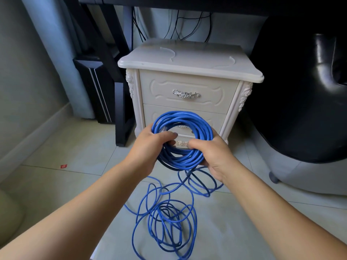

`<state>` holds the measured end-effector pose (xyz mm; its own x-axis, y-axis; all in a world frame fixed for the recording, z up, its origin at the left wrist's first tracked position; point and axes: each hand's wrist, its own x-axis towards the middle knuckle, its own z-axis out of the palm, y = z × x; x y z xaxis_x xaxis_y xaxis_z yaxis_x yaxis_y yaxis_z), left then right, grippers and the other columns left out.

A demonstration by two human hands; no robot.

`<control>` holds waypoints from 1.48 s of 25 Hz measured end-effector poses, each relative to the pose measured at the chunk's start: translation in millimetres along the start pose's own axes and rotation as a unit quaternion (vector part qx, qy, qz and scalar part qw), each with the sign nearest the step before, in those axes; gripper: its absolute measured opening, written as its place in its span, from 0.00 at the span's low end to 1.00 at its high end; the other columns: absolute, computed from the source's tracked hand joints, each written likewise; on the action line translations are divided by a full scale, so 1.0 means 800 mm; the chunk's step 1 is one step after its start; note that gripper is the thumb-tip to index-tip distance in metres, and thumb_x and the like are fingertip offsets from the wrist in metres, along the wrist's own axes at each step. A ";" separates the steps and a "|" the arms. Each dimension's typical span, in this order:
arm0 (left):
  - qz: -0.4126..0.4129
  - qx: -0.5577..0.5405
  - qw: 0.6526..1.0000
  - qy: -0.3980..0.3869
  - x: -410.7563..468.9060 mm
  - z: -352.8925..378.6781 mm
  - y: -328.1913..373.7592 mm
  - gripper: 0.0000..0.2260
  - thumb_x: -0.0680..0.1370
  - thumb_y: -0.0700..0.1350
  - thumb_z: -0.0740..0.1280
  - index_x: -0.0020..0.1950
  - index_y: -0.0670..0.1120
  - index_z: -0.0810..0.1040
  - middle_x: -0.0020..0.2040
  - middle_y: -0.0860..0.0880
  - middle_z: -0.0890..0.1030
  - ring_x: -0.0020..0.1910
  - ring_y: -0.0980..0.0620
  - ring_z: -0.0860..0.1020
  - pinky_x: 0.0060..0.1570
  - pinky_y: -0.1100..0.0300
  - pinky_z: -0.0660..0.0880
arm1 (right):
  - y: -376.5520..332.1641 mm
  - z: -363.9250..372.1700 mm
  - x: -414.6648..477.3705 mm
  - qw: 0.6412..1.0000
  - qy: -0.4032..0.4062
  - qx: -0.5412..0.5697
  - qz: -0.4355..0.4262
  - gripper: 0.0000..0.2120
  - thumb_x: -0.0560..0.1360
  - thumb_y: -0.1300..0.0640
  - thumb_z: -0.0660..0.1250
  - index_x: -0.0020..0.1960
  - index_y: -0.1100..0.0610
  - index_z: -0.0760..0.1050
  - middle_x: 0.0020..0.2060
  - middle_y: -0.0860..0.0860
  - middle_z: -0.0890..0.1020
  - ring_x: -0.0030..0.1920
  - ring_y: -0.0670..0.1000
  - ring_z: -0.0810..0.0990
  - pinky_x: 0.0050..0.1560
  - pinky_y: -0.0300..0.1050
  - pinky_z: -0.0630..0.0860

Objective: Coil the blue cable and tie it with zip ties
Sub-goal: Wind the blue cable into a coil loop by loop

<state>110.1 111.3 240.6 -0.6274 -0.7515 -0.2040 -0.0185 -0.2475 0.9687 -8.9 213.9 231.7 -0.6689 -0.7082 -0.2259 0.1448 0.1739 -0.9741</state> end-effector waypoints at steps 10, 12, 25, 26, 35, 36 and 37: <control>0.256 0.462 0.841 -0.113 -0.004 -0.003 0.006 0.27 0.68 0.39 0.69 0.66 0.55 0.73 0.49 0.55 0.80 0.46 0.57 0.77 0.45 0.69 0.72 | -0.014 0.007 -0.026 0.877 -0.061 -0.431 -0.202 0.17 0.68 0.60 0.67 0.54 0.48 0.70 0.44 0.47 0.80 0.45 0.55 0.78 0.46 0.50 0.76; 0.240 0.464 0.848 -0.087 -0.007 -0.003 0.008 0.17 0.69 0.39 0.69 0.56 0.52 0.77 0.40 0.55 0.81 0.39 0.56 0.77 0.38 0.65 0.70 | -0.021 0.004 -0.029 0.881 -0.055 -0.431 -0.185 0.19 0.68 0.56 0.69 0.55 0.46 0.66 0.45 0.45 0.79 0.45 0.53 0.78 0.47 0.49 0.76; 0.073 0.027 0.995 0.055 0.009 -0.016 0.020 0.05 0.72 0.39 0.71 0.41 0.46 0.76 0.26 0.49 0.69 0.26 0.51 0.68 0.36 0.53 0.68 | -0.038 -0.042 -0.008 0.970 -0.190 -0.149 -0.005 0.47 0.57 0.19 0.57 0.60 0.52 0.78 0.46 0.57 0.86 0.45 0.56 0.85 0.46 0.47 0.78; 0.069 0.015 0.996 0.062 0.008 -0.014 0.021 0.05 0.73 0.38 0.71 0.41 0.46 0.76 0.26 0.49 0.68 0.26 0.50 0.68 0.35 0.53 0.68 | -0.039 -0.042 -0.008 0.970 -0.195 -0.146 -0.009 0.46 0.57 0.19 0.59 0.60 0.52 0.77 0.47 0.56 0.86 0.45 0.54 0.84 0.48 0.48 0.79; 0.026 -0.054 0.993 -0.106 -0.011 0.012 0.020 0.11 0.74 0.51 0.73 0.50 0.46 0.79 0.37 0.50 0.78 0.37 0.55 0.78 0.52 0.52 0.77 | -0.019 -0.010 0.002 0.995 0.054 0.080 -0.035 0.12 0.68 0.71 0.67 0.42 0.55 0.74 0.30 0.52 0.76 0.34 0.55 0.77 0.43 0.54 0.77; 0.001 -0.068 0.986 -0.152 -0.009 0.006 0.024 0.15 0.74 0.57 0.69 0.52 0.48 0.80 0.40 0.50 0.80 0.42 0.55 0.80 0.55 0.51 0.77 | -0.024 -0.015 0.003 0.991 0.054 0.125 -0.012 0.11 0.69 0.72 0.65 0.40 0.56 0.73 0.26 0.51 0.74 0.30 0.52 0.75 0.37 0.50 0.75; -0.017 -0.068 0.982 -0.174 -0.005 -0.001 0.025 0.18 0.75 0.60 0.64 0.53 0.48 0.81 0.43 0.49 0.82 0.47 0.53 0.80 0.57 0.50 0.76 | -0.028 -0.021 0.004 0.985 0.048 0.163 0.012 0.10 0.71 0.71 0.64 0.40 0.57 0.71 0.24 0.50 0.73 0.27 0.50 0.73 0.33 0.45 0.74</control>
<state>112.7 109.1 261.0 -0.8573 -0.4921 -0.1514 0.0455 -0.3653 0.9298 -26.4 219.6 253.0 -0.7261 -0.6361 -0.2609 0.3771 -0.0512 -0.9248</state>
